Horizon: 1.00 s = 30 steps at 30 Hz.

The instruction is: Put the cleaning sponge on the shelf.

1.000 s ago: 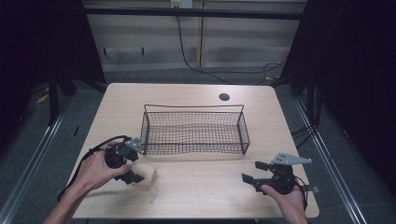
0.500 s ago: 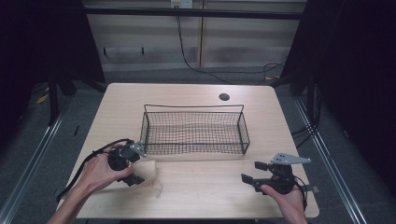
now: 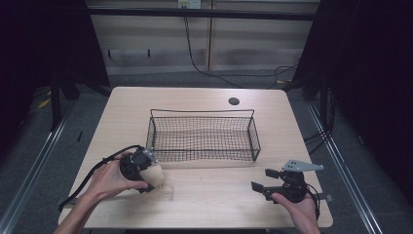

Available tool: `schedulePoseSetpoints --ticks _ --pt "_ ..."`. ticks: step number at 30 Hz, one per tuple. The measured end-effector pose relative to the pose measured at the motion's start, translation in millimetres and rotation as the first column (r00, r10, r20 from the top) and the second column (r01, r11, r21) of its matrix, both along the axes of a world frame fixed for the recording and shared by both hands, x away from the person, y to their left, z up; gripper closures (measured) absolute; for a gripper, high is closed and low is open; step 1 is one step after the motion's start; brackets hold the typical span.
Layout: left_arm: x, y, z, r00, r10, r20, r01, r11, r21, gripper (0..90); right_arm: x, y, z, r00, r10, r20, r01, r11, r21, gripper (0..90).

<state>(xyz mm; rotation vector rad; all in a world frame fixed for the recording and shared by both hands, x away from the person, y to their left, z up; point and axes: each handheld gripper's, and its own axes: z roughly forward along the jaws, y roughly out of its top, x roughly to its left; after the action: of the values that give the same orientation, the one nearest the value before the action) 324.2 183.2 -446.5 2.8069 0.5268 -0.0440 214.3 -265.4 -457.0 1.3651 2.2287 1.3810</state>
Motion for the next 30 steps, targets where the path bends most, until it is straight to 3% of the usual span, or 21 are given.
schedulePoseSetpoints --ticks 20,22,30 --pt "1.7 2.7 1.5 0.998 0.029 -0.057 -0.03 0.9995 -0.009 25.7 0.3 0.1 -0.5 1.0 -0.001 -0.006 0.001 1.0 -0.006 17.2" --pt "1.8 5.4 4.7 0.9959 0.048 -0.077 -0.051 0.9982 -0.033 25.7 0.2 0.0 -0.4 1.0 0.0 -0.007 0.0 1.0 -0.006 17.2" --pt "3.4 7.0 8.8 0.9908 0.059 -0.122 -0.065 0.997 -0.043 25.8 0.5 0.1 -0.5 1.0 0.002 -0.007 -0.002 1.0 -0.007 17.2"
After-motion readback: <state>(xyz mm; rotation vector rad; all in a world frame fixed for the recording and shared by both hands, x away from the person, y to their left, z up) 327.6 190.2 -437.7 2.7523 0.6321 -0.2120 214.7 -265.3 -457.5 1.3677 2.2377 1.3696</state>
